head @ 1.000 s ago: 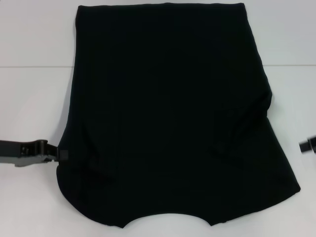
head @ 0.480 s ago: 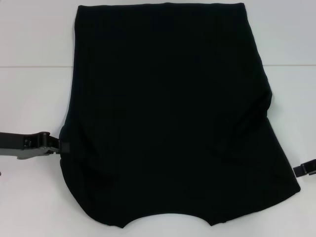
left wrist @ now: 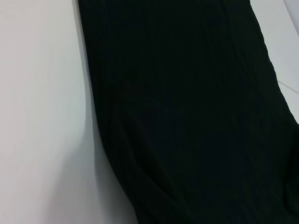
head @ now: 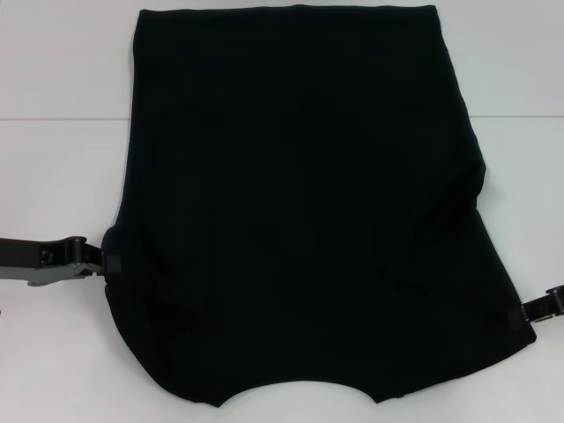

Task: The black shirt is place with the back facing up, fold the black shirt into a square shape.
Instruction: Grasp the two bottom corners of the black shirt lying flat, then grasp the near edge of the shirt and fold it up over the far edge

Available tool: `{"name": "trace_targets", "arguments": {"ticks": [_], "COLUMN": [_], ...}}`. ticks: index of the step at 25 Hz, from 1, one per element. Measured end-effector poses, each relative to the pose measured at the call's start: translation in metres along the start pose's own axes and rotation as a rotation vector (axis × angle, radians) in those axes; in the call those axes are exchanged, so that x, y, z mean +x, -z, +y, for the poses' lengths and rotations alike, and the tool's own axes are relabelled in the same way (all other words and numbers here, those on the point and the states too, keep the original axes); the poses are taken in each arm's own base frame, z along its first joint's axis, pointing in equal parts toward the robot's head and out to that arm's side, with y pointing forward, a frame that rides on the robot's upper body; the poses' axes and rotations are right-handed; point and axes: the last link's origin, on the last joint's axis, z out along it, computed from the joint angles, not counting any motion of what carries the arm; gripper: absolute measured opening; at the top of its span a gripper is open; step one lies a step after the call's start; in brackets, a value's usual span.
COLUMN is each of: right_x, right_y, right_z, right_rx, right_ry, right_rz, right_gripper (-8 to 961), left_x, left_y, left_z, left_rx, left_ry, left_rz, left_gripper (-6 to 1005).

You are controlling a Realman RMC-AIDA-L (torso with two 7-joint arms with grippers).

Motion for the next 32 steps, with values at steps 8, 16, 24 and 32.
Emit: {"name": "trace_targets", "arguments": {"ticks": [8, 16, 24, 32], "right_x": [0.000, -0.008, -0.010, -0.009], "right_y": [-0.014, -0.023, -0.024, -0.018], "right_z": [0.007, 0.025, 0.029, 0.023], "right_rx": [0.000, -0.050, -0.075, -0.065], "right_ry": [0.015, 0.040, 0.035, -0.002], "right_rz": [0.031, 0.026, 0.039, 0.028], "right_gripper": [507, 501, 467, 315], "left_x": [0.000, 0.000, 0.001, 0.002], "left_y": [0.000, -0.001, -0.003, -0.002], "left_z": [-0.001, -0.002, -0.001, 0.000], "left_rx": [0.003, 0.007, 0.003, 0.003], "left_ry": [0.001, 0.002, 0.002, 0.000], "left_rz": [0.002, 0.006, 0.008, 0.009], "left_gripper": [49, 55, 60, 66]}}
